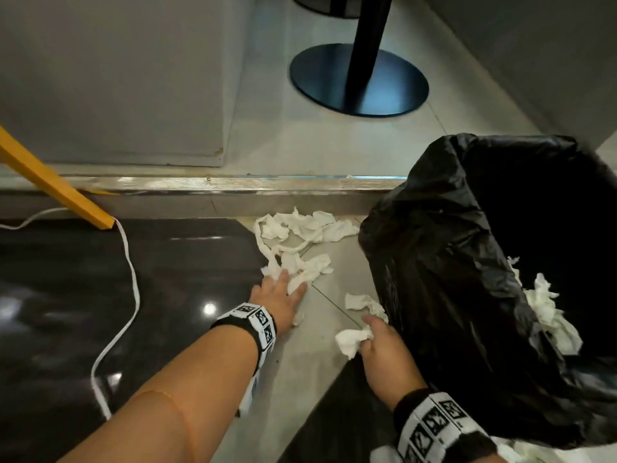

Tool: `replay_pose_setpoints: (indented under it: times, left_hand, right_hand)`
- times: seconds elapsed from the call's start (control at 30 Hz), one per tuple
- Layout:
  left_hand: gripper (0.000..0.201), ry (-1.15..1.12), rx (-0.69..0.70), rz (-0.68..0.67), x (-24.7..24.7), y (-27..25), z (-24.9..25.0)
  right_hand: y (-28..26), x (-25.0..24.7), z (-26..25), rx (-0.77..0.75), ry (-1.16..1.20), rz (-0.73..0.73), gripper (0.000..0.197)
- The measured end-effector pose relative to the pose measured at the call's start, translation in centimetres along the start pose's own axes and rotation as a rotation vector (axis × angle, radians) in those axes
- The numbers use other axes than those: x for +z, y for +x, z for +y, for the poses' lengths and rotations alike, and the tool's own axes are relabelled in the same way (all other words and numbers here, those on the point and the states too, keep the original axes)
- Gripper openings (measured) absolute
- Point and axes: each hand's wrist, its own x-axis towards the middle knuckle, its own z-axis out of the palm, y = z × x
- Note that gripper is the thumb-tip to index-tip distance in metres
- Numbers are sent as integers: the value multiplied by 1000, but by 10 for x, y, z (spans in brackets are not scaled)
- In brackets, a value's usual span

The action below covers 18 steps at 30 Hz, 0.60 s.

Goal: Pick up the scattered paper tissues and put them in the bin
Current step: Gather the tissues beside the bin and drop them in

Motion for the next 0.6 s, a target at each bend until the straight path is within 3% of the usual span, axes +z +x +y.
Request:
replay_pose_setpoints:
  times: [0.13, 0.2, 0.23, 0.33, 0.4, 0.43, 0.5, 0.6]
  left_hand:
    - [35, -129, 59, 68, 2, -4, 2]
    - [22, -189, 81, 97, -7, -8, 0]
    - [25, -225, 84, 116, -13, -12, -2]
    - [27, -232, 77, 189, -28, -28, -16]
    - [17, -265, 76, 254, -34, -40, -28]
    - [13, -297, 84, 280, -37, -46, -33]
    - [8, -348, 125, 346, -36, -55, -45]
    - [14, -426, 83, 439, -33, -70, -59]
  right_hand:
    - [2, -14, -17, -14, 304, 73, 17]
    - [6, -23, -29, 25, 429, 112, 26]
    - [9, -26, -34, 42, 434, 137, 36]
    - [28, -24, -30, 153, 245, 168, 49]
    - [45, -12, -24, 182, 46, 138, 22]
    - [52, -4, -20, 195, -59, 84, 25]
    - [62, 11, -9, 217, -269, -46, 50]
    - [71, 28, 4, 228, -367, -73, 34]
